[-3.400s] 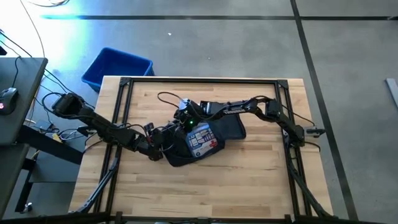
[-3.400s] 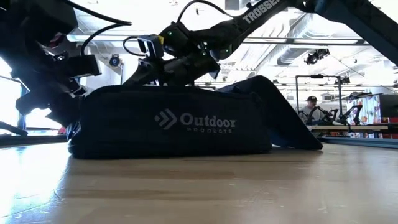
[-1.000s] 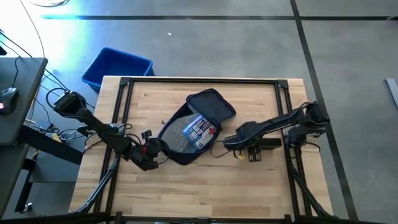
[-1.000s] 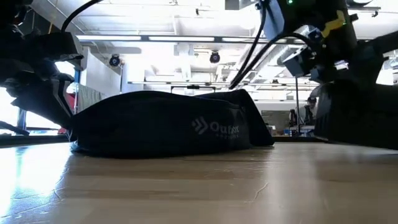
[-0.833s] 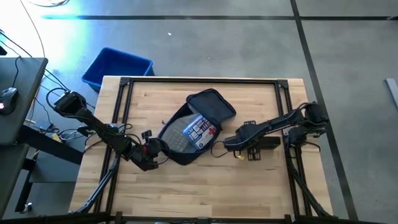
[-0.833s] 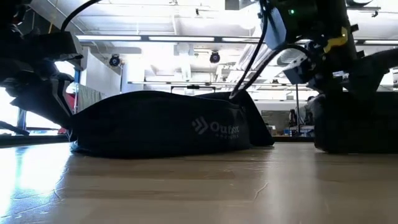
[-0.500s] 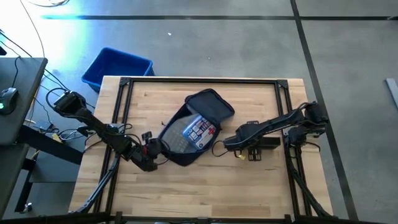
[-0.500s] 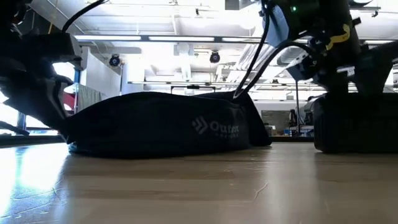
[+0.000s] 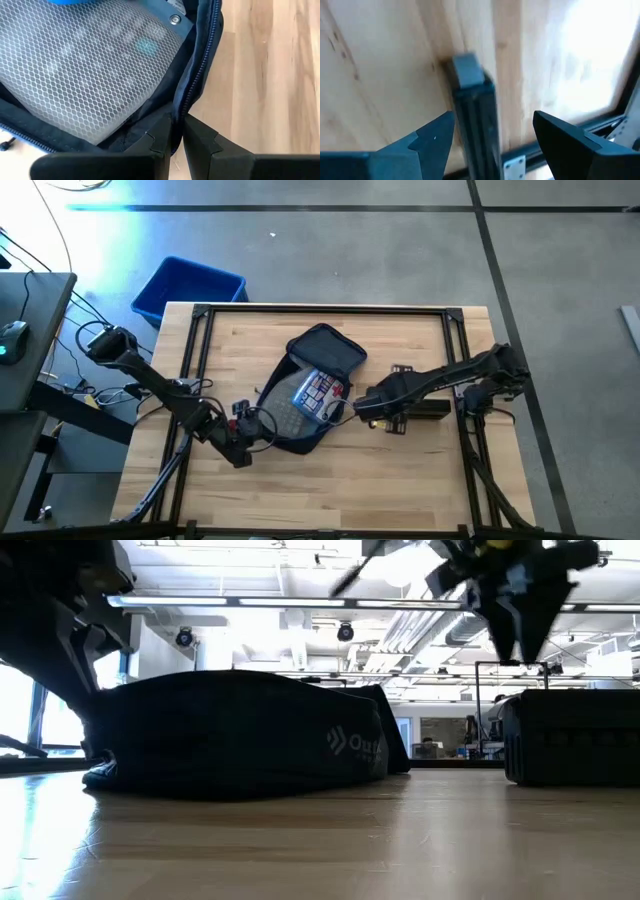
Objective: Unpack backpack
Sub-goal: Remove the blue medicine kit from the black backpack
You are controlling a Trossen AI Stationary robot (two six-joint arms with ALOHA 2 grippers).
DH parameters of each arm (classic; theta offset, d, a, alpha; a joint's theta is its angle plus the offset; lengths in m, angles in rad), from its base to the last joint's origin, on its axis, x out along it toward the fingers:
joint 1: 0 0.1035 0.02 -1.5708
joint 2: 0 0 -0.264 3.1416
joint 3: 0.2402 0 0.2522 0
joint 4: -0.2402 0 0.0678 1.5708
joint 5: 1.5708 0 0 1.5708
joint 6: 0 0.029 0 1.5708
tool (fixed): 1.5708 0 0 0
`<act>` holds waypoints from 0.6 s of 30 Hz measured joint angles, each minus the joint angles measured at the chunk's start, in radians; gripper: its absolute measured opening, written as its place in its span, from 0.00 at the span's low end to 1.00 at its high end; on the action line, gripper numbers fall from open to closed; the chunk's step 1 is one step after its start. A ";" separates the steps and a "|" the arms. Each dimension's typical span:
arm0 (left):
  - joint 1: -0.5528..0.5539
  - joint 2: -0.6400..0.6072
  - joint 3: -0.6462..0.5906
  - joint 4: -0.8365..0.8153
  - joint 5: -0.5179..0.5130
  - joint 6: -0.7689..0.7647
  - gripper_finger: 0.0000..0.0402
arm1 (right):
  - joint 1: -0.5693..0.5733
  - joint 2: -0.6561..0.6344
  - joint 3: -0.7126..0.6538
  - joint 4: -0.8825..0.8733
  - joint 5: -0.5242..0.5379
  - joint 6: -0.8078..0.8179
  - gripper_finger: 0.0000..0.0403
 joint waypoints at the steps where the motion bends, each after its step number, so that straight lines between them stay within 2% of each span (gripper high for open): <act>1: -0.002 0.000 0.012 -0.020 -0.002 0.000 0.06 | 0.000 0.000 0.008 0.021 0.004 -0.002 0.64; 7: -0.019 0.000 0.084 -0.134 -0.007 -0.008 0.06 | 0.001 0.000 0.009 0.222 0.002 -0.045 0.64; 10: -0.029 0.000 0.100 -0.159 -0.007 -0.001 0.06 | 0.001 0.000 0.006 0.247 0.022 -0.029 0.63; 14: -0.070 0.000 0.108 -0.235 -0.007 -0.020 0.06 | 0.030 -0.045 0.005 0.247 0.071 0.014 0.57; 18: -0.131 -0.005 0.111 -0.301 -0.042 -0.069 0.06 | 0.072 -0.139 -0.002 0.259 0.139 0.126 0.46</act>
